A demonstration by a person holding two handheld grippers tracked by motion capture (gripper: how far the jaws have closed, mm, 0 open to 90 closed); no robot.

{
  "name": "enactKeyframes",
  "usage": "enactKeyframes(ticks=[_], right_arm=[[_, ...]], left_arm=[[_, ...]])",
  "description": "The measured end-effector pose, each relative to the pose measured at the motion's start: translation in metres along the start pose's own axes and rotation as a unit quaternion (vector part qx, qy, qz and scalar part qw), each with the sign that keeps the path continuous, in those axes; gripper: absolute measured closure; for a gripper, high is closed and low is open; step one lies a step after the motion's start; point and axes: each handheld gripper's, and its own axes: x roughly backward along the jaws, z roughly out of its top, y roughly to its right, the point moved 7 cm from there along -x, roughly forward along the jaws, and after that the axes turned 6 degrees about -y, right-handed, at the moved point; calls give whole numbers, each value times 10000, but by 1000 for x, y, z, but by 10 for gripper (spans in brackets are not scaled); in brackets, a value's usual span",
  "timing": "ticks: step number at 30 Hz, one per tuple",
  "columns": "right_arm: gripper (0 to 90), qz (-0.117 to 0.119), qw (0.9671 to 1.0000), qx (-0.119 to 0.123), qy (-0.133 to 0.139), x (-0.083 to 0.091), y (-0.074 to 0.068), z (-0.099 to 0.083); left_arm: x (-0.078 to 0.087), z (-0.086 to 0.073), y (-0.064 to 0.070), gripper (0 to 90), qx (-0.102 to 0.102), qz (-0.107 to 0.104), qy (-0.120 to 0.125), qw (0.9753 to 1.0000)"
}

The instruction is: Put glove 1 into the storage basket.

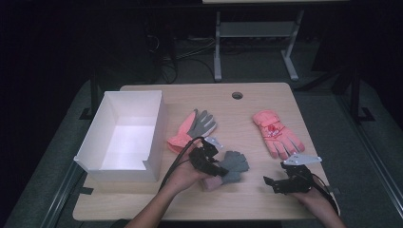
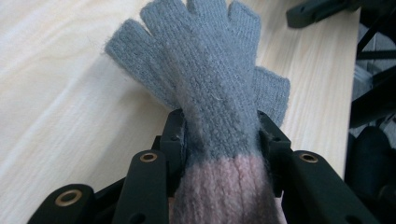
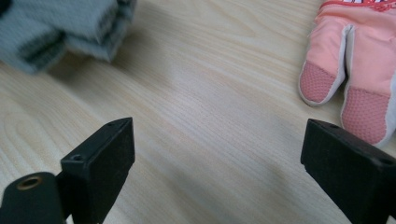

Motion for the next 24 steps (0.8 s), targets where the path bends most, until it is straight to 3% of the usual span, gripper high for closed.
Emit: enactKeyframes(ticks=[6,16,24], right_arm=[[95,-9,10000,15,-8,-1,-1,0],[95,-29,10000,53,-21,-2,-1,-1],[94,-53,10000,75,-9,-2,-1,0]], left_arm=[[23,4,-2,619,112,131,135,9998],[56,9,-3,615,141,267,267,9992],[87,15,-5,615,127,505,344,9981]])
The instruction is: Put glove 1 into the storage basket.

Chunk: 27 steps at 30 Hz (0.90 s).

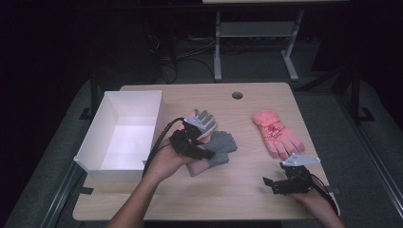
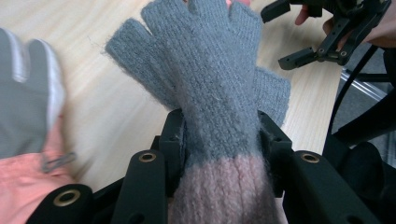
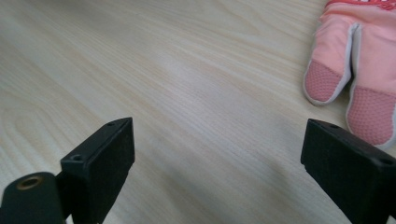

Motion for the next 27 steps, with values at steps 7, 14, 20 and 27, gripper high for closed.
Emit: enactKeyframes(ticks=[7,14,20,27], right_arm=[[24,106,9999,-11,-54,-2,-4,-1],[20,181,9998,77,-88,-3,-8,-1],[20,214,9996,113,-113,-4,-10,-1],[20,190,9997,97,-151,-5,-10,-2]], left_arm=[[21,5,-6,614,29,126,91,9999],[49,3,-18,614,155,333,202,9991],[78,-3,-36,614,319,586,321,9973],[107,-16,-59,613,596,891,487,9930]])
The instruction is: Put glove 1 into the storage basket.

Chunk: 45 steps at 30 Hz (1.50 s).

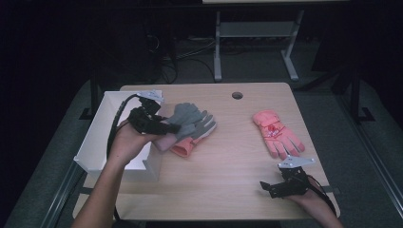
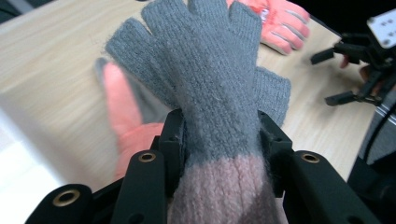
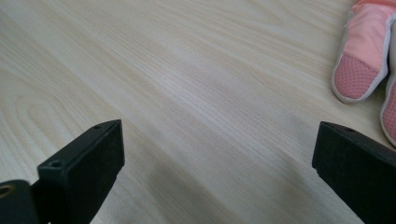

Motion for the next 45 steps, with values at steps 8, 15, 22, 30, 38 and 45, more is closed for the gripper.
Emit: enactKeyframes(ticks=[8,15,22,30,38,45], right_arm=[[20,-5,10000,14,-14,-1,0,0],[20,-7,10000,1,-48,-1,0,-1],[20,-6,10000,-22,-43,-2,0,-1],[20,-17,10000,17,-32,-2,1,-1],[20,3,10000,7,-54,-1,1,-2],[20,23,10000,23,-46,-2,1,-2]], left_arm=[[27,-20,-37,613,512,321,199,9980],[41,-37,-63,613,832,577,361,9942],[40,-55,-95,613,1191,956,327,9877],[20,-74,-121,612,1509,1240,154,9806],[-7,-95,-148,611,1780,1495,-128,9725],[-29,-112,-160,605,1750,1519,-451,9717]])
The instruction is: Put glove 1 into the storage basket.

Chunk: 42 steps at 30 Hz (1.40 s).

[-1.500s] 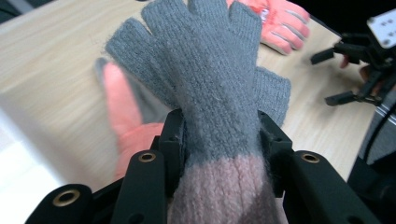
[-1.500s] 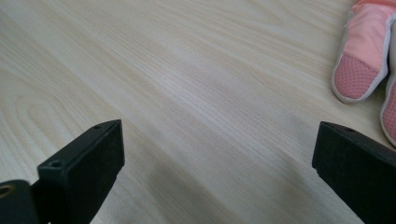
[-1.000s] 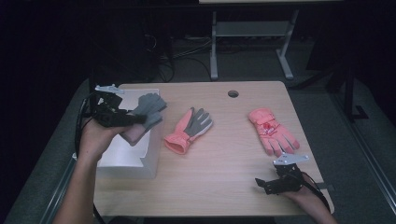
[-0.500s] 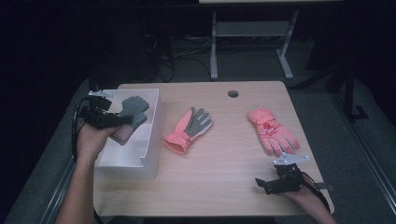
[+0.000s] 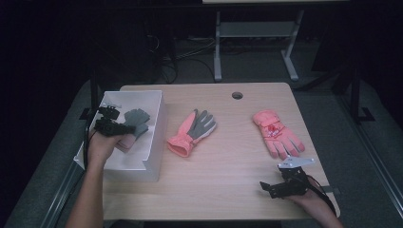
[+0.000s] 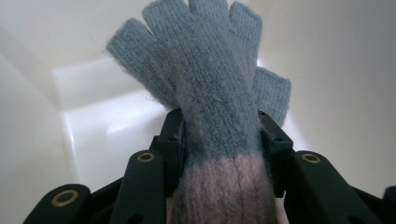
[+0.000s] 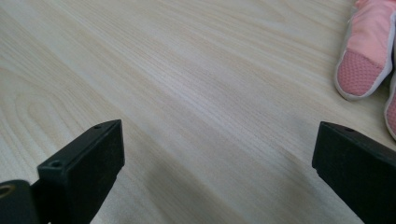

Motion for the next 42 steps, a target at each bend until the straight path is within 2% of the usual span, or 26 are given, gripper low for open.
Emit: enactKeyframes(ticks=[2,7,9,12,13,14,21,22,23,24,29,32,34,37,38,39,42], right_arm=[[20,4,10000,20,-19,0,-1,-1],[20,4,10000,3,-14,0,-1,-1],[20,11,10000,21,-31,0,-1,-1],[20,10,10000,27,-15,0,-1,0],[20,10,10000,27,-15,0,-1,0],[20,18,10000,-6,-43,0,-2,-1],[20,9,10000,3,-10,1,-1,-1],[20,15,10000,12,-23,1,-1,-1],[20,16,10000,20,-27,0,-1,-1],[20,18,10000,2,-40,0,-1,-1],[20,26,10000,9,-47,1,-2,-2],[20,48,10000,20,-27,0,-2,-1],[20,53,10000,9,-39,0,-2,-1],[20,59,10000,39,-32,0,-3,0],[20,59,10000,47,-28,-1,-3,0],[20,64,10000,42,-26,-1,-3,0],[20,63,10000,35,-37,-1,-3,0]], left_arm=[[-9,-5,-6,604,43,85,-107,9999],[-23,-15,-12,593,119,87,-335,9993],[-27,-19,-15,589,148,150,-424,9989],[-35,-24,-15,564,49,231,-704,9972],[-35,-24,-15,550,49,231,-704,9972],[-37,-25,-15,530,133,188,-681,9974],[-40,-26,-12,337,190,221,-735,9969],[-39,-25,-11,337,157,325,-712,9968],[-36,-23,-11,271,114,468,-663,9966],[-33,-21,-10,257,153,459,-599,9970],[-21,-13,-7,212,198,313,-389,9986],[-6,-4,-4,208,156,245,-116,9995],[-2,-3,-3,208,165,199,-71,9996],[14,4,3,200,51,80,111,9999],[14,4,3,200,51,80,111,9999],[22,8,9,200,-4,-23,191,9998],[29,13,15,190,-102,-82,242,9996]])
